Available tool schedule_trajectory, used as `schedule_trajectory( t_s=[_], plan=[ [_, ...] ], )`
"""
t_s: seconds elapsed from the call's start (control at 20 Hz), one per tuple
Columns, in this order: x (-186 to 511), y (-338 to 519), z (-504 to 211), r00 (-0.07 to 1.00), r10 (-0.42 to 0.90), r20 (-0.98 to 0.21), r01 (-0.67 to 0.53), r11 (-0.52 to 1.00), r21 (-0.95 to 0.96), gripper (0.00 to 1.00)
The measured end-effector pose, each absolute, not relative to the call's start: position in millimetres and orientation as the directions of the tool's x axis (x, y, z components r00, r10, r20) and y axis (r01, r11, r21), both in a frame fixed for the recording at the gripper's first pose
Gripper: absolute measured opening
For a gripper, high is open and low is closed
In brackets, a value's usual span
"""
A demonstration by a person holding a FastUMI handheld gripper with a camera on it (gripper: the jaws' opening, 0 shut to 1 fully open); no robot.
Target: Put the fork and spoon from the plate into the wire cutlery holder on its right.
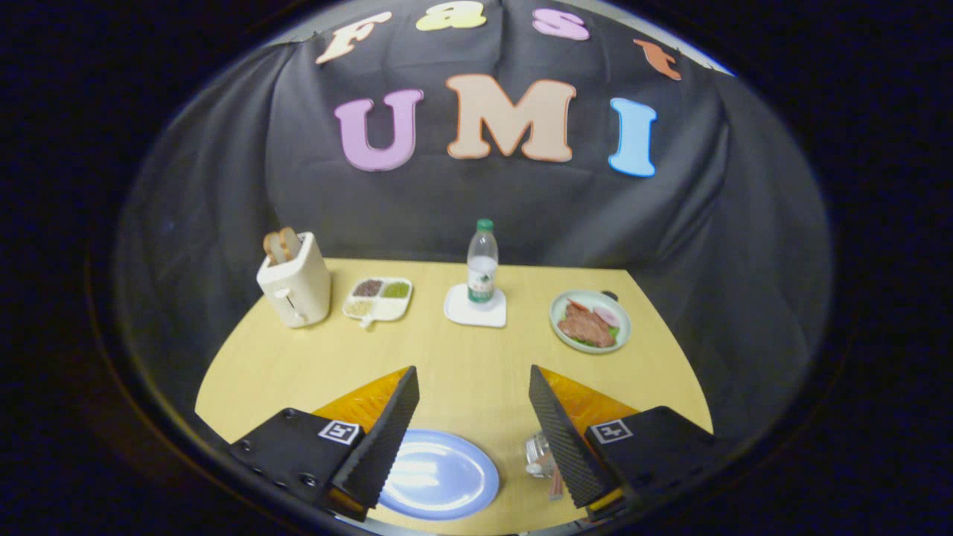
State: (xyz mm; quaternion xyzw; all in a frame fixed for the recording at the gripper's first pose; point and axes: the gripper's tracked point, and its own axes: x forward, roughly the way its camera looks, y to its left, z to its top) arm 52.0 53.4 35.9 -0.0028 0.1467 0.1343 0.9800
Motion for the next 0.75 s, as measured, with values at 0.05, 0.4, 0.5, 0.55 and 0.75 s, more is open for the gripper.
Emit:
schedule_trajectory(
  t_s=[0.05, 0.4, 0.5, 0.55, 0.75],
  plan=[
    [52, 54, 40, 0.930, 0.277, -0.244, -0.276, 0.960, 0.035, 0.95],
    [46, 59, 38, 0.942, 0.326, -0.080, -0.326, 0.945, 0.016, 0.94],
    [45, 64, 32, 0.943, 0.324, -0.076, -0.322, 0.946, 0.030, 0.94],
    [47, 63, 30, 0.946, 0.318, -0.071, -0.316, 0.948, 0.031, 0.94],
    [47, 59, 29, 0.957, 0.286, -0.054, -0.284, 0.958, 0.038, 0.94]
  ],
)
